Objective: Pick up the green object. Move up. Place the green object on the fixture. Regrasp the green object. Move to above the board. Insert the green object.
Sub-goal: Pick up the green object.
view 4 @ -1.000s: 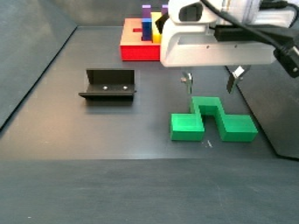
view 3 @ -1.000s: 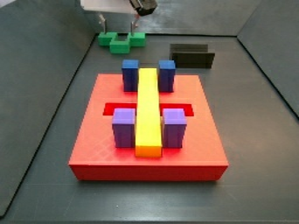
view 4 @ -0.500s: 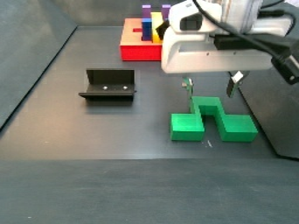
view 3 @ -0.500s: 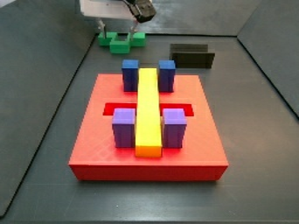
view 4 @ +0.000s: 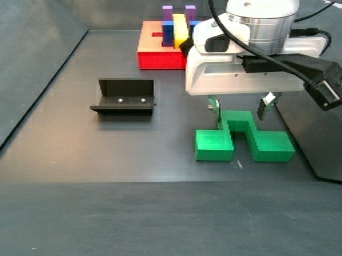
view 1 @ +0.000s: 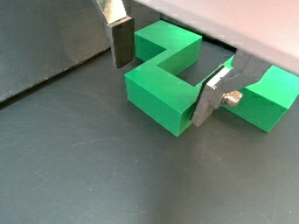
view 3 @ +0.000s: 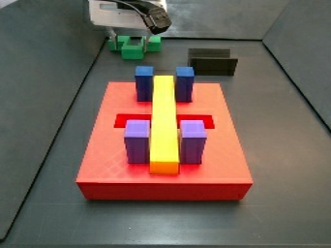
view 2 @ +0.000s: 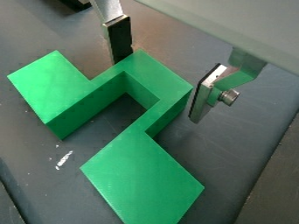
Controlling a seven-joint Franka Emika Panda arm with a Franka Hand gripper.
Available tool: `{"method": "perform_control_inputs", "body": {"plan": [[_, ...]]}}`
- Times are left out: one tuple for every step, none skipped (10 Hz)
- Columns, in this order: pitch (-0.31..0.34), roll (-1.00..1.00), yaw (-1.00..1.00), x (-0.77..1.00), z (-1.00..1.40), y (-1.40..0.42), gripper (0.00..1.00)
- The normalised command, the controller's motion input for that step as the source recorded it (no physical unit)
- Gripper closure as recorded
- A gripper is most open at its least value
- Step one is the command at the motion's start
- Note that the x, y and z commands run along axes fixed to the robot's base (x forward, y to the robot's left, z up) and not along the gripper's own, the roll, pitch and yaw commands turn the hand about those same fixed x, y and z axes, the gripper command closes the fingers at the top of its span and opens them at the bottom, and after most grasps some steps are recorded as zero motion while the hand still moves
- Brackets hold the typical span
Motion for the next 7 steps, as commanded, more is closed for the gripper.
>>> {"method": "perform_control_inputs", "body": {"plan": [[0.0, 0.0, 0.0, 0.0, -0.2, 0.05, 0.0], [0.0, 0.0, -0.07, 0.0, -0.22, 0.04, 0.0], [0.0, 0.0, -0.06, 0.0, -0.16, 0.03, 0.0], [0.0, -0.06, -0.04, 0.0, -0.07, 0.01, 0.0], [-0.05, -0.14, -0.01, 0.0, -0.05, 0.04, 0.0], [-0.047, -0.13, 0.0, 0.0, -0.04, 0.02, 0.0], [-0.064, -0.15, -0.02, 0.0, -0.11, 0.08, 0.0]]}}
